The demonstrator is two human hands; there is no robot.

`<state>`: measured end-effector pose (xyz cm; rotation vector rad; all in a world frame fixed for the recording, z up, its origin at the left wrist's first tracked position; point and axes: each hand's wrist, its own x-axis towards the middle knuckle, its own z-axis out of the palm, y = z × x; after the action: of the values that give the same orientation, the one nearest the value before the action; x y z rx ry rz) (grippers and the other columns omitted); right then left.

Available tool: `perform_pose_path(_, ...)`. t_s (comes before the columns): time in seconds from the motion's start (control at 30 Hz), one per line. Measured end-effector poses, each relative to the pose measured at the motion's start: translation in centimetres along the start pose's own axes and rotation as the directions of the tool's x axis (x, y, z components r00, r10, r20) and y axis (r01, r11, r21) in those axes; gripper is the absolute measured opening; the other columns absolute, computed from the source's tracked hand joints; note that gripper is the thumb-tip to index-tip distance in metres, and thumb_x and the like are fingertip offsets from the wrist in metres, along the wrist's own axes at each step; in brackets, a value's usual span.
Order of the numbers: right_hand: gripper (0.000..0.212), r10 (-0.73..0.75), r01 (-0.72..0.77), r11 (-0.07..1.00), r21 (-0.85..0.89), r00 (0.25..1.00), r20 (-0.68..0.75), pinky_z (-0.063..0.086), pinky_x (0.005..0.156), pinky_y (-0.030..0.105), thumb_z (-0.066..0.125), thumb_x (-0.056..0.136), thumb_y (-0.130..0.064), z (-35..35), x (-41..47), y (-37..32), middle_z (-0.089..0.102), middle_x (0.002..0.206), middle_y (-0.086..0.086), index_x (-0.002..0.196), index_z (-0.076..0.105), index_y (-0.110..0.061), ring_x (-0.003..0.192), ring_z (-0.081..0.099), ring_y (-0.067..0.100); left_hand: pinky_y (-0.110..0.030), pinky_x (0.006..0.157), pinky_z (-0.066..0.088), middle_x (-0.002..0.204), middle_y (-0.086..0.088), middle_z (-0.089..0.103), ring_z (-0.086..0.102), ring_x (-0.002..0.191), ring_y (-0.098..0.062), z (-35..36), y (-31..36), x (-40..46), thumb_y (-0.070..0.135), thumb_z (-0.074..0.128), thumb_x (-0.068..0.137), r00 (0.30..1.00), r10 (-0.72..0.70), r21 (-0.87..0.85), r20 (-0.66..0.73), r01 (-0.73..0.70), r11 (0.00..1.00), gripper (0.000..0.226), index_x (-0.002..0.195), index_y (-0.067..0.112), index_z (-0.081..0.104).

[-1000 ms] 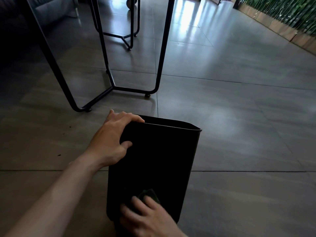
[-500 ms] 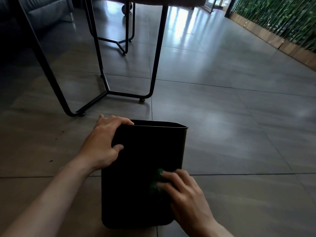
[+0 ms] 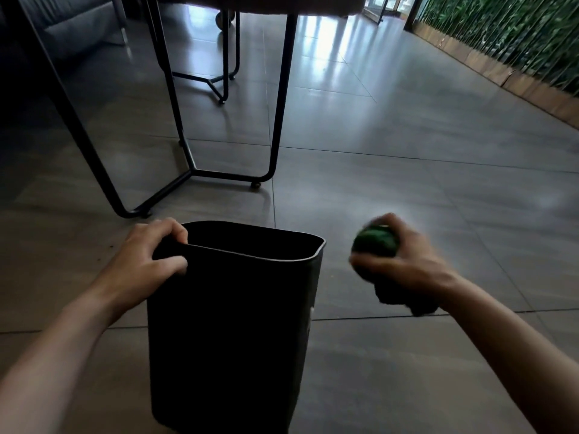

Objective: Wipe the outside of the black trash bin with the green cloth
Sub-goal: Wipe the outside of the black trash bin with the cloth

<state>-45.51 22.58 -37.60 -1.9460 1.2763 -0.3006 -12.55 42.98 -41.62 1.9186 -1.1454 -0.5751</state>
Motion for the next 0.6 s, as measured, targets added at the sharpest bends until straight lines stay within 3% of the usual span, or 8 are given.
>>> perform_pose_path(0.07,0.079,-0.222,0.278,0.881,-0.382,0.957,0.185,0.057,0.091,0.04,0.082,0.081,-0.047,1.2,0.8,-0.6,0.064,0.117,-0.009,0.142,0.036,-0.069,0.103,0.064,0.016,-0.034,0.072,0.038,0.091,-0.002,0.053,0.046,0.09,-0.011,-0.4,-0.3,0.0,0.029,0.057,0.056,1.0,-0.015,-0.026,0.0,0.015,1.0,0.032,0.085,0.018,0.054)
perform_pose_path(0.13,0.064,-0.285,0.426,0.75,-0.506,0.899,0.333,0.051,0.077,0.03,0.069,0.089,-0.053,2.3,1.3,-1.5,0.056,0.11,-0.015,0.138,0.033,-0.074,0.096,0.059,0.012,-0.033,0.073,0.037,0.093,-0.006,0.055,0.044,0.091,-0.01,-0.5,-0.5,0.0,0.028,0.054,0.056,1.0,-0.022,-0.027,-0.008,0.022,0.999,0.027,0.08,0.018,0.052)
perform_pose_path(0.23,0.036,-0.371,0.521,0.603,-0.604,0.854,0.365,0.034,0.058,0.023,0.051,0.091,-0.065,3.0,1.4,-2.3,0.049,0.102,-0.012,0.126,0.045,-0.057,0.083,0.058,0.018,-0.025,0.081,0.037,0.103,-0.003,0.06,0.047,0.102,-0.006,-0.6,-0.7,-0.1,0.019,0.05,0.056,0.997,-0.06,-0.067,-0.047,0.057,0.996,0.017,0.074,0.019,0.051)
perform_pose_path(0.37,0.035,-0.429,0.578,0.612,-0.54,0.816,0.387,0.037,0.06,0.029,0.045,0.09,-0.075,3.2,-0.1,-3.1,0.049,0.095,-0.013,0.115,0.048,-0.051,0.079,0.056,0.014,-0.045,0.11,0.035,0.128,0.005,0.055,0.04,0.134,-0.017,-0.8,-1.3,0.0,0.018,0.048,0.059,0.994,-0.067,-0.115,-0.089,0.057,0.992,0.015,0.071,0.026,0.053)
perform_pose_path(0.43,0.045,-0.457,0.569,0.64,-0.516,0.822,0.34,0.041,0.062,0.032,0.035,0.086,-0.081,3.4,-1.1,-3.6,0.049,0.09,-0.015,0.109,0.052,-0.047,0.077,0.055,0.011,-0.053,0.116,0.032,0.138,0.005,0.049,0.036,0.14,-0.017,-0.7,-1.6,0.2,0.017,0.049,0.064,0.99,-0.08,-0.095,-0.118,0.069,0.993,0.015,0.075,0.026,0.056)
perform_pose_path(0.53,0.049,-0.485,0.503,0.682,-0.532,0.855,0.186,0.046,0.063,0.034,0.027,0.08,-0.086,3.6,-1.9,-5.1,0.053,0.086,-0.013,0.099,0.053,-0.048,0.076,0.057,0.014,-0.045,0.118,0.029,0.146,0.007,0.046,0.034,0.144,-0.015,-0.3,-1.4,0.5,0.012,0.059,0.08,0.98,-0.064,-0.033,-0.189,0.059,0.998,0.023,0.09,0.032,0.065)
perform_pose_path(0.6,0.051,-0.459,0.435,0.711,-0.553,0.882,0.103,0.044,0.063,0.033,0.027,0.077,-0.087,3.8,-1.7,-6.2,0.055,0.084,-0.011,0.094,0.055,-0.048,0.076,0.059,0.016,-0.037,0.116,0.031,0.146,0.007,0.049,0.04,0.142,-0.013,0.2,-0.3,0.4,0.018,0.06,0.084,0.97,0.052,-0.029,-0.239,-0.061,0.998,0.028,0.105,0.035,0.066)
